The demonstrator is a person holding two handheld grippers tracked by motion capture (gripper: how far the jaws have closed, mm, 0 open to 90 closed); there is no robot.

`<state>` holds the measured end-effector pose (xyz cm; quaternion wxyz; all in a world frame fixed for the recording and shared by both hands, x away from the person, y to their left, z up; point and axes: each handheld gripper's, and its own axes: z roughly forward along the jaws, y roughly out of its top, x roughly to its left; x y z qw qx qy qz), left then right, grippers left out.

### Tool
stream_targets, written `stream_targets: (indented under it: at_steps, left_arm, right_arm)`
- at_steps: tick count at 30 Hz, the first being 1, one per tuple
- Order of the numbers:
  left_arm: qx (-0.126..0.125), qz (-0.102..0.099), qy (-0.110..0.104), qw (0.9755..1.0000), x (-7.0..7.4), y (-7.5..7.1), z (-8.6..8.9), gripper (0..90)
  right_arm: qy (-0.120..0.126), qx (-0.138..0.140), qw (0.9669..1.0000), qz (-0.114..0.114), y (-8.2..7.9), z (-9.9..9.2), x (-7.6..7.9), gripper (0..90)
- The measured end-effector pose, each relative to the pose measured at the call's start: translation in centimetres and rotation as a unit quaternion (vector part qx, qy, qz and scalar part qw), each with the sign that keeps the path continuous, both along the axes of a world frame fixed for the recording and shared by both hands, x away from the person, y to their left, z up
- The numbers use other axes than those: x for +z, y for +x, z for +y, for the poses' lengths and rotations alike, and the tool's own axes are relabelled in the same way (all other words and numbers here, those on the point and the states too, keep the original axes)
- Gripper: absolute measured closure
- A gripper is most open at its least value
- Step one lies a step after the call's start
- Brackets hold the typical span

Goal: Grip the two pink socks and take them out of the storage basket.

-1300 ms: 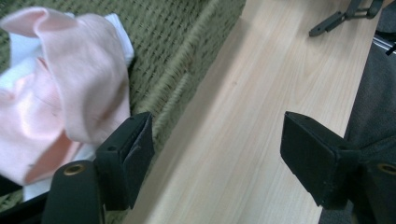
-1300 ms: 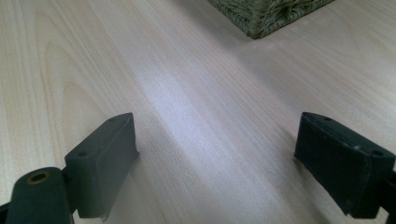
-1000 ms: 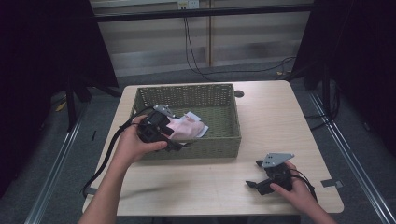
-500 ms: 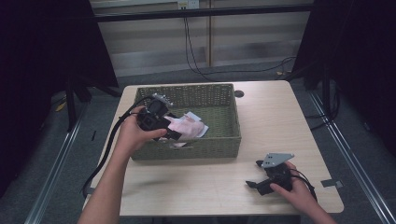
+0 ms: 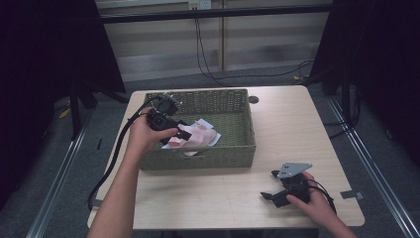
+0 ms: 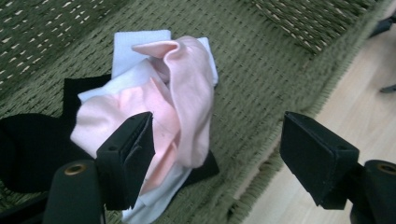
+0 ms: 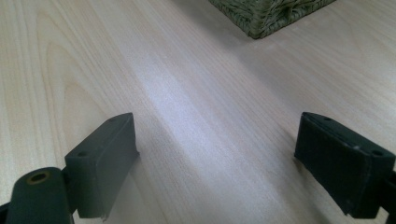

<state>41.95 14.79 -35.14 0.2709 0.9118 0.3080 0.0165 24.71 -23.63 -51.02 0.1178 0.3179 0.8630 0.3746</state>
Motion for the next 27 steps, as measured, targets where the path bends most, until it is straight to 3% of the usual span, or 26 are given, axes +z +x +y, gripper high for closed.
stream_targets:
  at_steps: [11,21,27]
  left_arm:
    - [0.016,0.023,0.018,0.9994,-1.8,2.0,-0.7,26.6]
    - [0.028,0.046,0.018,0.9984,-3.5,3.5,-1.4,29.7]
    - [0.041,0.058,0.002,0.9975,-4.5,4.2,-1.9,33.0]
  right_arm:
    - [0.0,0.0,1.0,0.0,0.0,0.0,0.0,12.1]
    - [0.001,0.0,1.0,0.0,0.0,0.0,0.0,12.1]
    - [0.001,0.001,1.0,-0.001,0.0,0.0,0.0,12.1]
